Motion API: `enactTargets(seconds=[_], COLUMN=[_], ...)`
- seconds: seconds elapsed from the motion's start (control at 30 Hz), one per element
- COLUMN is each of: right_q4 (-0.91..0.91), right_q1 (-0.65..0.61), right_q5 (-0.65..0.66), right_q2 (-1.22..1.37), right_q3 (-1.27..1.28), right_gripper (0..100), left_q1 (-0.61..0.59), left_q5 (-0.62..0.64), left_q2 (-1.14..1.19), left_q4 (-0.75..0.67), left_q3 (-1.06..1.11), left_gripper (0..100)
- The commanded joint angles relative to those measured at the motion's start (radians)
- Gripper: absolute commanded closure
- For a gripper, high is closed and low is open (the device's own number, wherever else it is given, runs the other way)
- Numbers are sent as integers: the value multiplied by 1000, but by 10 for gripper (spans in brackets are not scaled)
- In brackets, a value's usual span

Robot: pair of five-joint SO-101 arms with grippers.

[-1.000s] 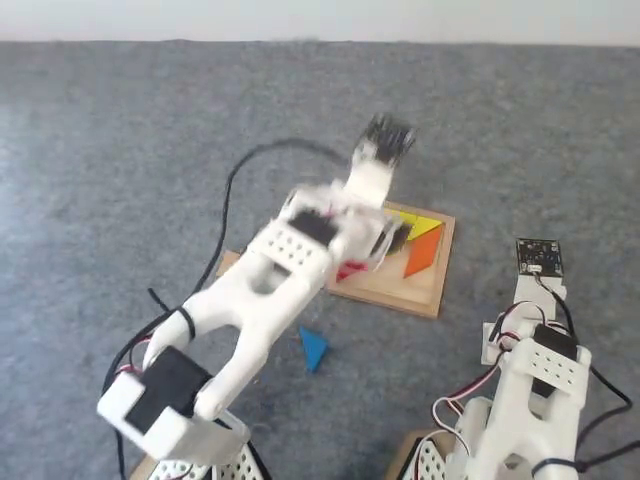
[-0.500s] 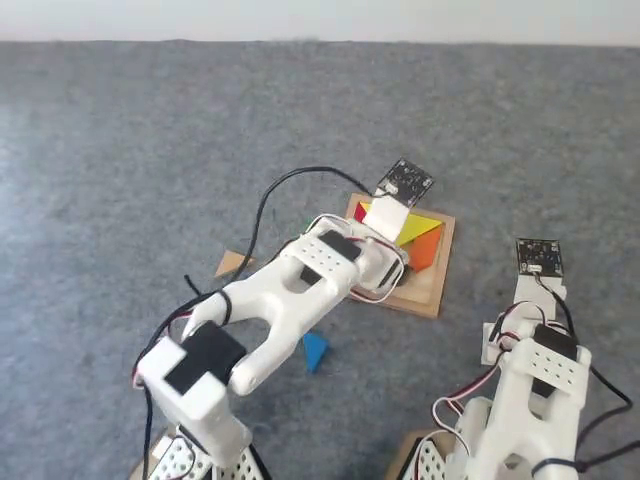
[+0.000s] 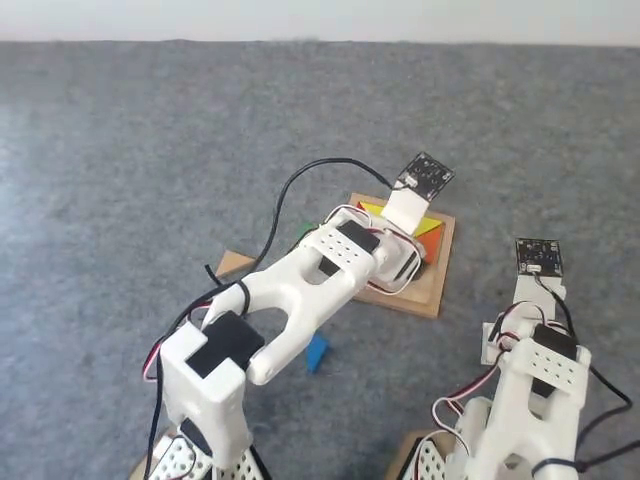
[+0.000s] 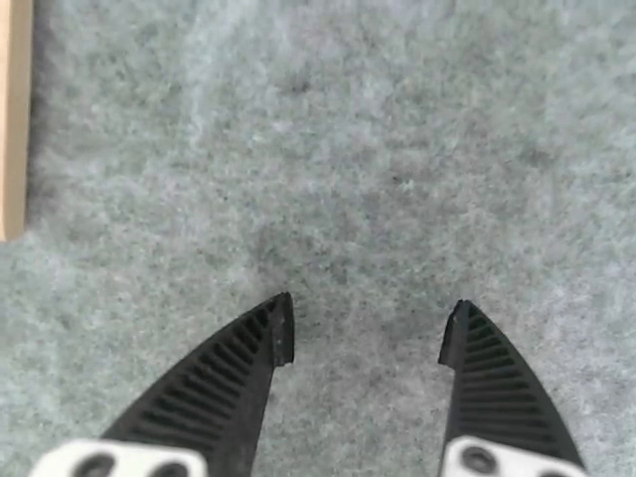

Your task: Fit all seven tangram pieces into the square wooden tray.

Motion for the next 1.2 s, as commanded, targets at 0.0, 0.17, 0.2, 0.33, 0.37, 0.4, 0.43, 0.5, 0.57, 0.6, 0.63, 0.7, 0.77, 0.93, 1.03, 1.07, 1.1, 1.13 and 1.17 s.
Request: enactTargets(seconds=[0.0,0.17,0.2,0.33,0.37,0.4,0.43,0.5,0.57,0.6,0.63,0.7,0.77,0.93,1.03,1.07,1.1,1.13,1.17], right_q4=[-16,-16,-16,-16,-16,-16,-16,-16,-16,-16,-16,-16,-16,-16,-16,-18,-18,-18,-16], right_q1=[-10,-10,-10,-10,-10,-10,-10,-10,-10,-10,-10,-10,-10,-10,-10,-10,-10,-10,-10], right_q5=[11,11,11,11,11,11,11,11,11,11,11,11,11,11,11,11,11,11,11], right_q2=[-28,-28,-28,-28,-28,-28,-28,-28,-28,-28,-28,-28,-28,-28,-28,-28,-28,-28,-28], right_q3=[-5,-5,-5,-5,-5,-5,-5,-5,-5,-5,-5,-5,-5,-3,-3,-3,-3,-3,-3], right_gripper=[750,750,750,750,750,750,750,750,750,750,750,750,750,750,750,750,750,750,750], left_q1=[32,100,106,95,89,87,87,97,103,103,100,80,38,-94,-114,-114,-112,-110,-109], left_q5=[6,11,12,12,12,11,6,6,3,2,2,8,11,29,29,29,29,34,35], left_q2=[-55,-44,-32,-5,-2,0,2,6,6,5,-2,-11,-51,-164,-195,-195,-190,-184,-175], left_q4=[72,75,75,81,81,81,81,80,75,74,80,94,104,149,124,106,81,55,31], left_q3=[-53,-53,-54,-74,-77,-82,-87,-99,-110,-113,-120,-131,-136,-114,-28,5,36,64,85], left_gripper=[775,775,776,776,776,776,776,776,776,776,776,777,789,790,789,789,789,789,789])
